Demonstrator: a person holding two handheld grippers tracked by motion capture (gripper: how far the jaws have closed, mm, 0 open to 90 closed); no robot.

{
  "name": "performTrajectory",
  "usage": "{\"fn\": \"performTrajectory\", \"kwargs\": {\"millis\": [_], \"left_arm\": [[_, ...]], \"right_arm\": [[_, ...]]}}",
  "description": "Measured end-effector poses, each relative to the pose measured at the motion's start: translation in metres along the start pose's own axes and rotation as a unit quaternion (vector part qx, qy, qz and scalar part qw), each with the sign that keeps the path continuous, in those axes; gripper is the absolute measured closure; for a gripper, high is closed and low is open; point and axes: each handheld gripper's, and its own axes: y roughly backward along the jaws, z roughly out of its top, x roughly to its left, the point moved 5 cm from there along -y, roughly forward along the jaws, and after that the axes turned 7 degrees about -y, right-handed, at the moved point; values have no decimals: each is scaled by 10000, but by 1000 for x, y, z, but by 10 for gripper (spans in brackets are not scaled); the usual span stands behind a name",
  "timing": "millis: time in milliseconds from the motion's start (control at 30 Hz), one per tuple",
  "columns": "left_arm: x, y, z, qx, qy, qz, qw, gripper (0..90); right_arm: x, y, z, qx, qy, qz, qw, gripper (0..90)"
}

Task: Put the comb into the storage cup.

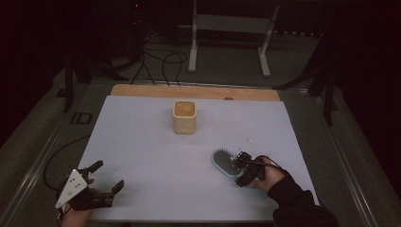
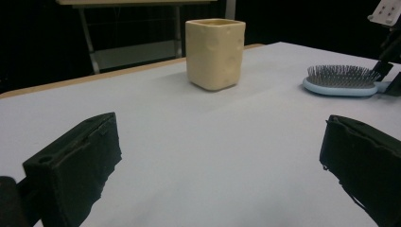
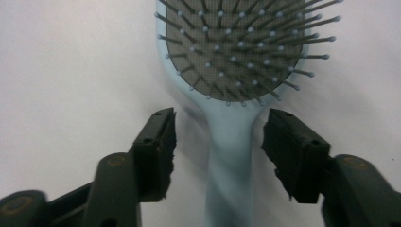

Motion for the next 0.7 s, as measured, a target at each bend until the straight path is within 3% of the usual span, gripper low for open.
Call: {"fn": "performTrajectory", "kwargs": {"millis": [333, 700], "left_arm": [[0, 0, 0, -8, 9, -2, 10000, 0], [0, 0, 0, -2, 8, -3, 10000, 0]], "right_arm": [[-1, -5, 1, 197, -33, -108, 9997, 626], [0, -5, 1, 335, 4, -180, 9993, 673]]}}
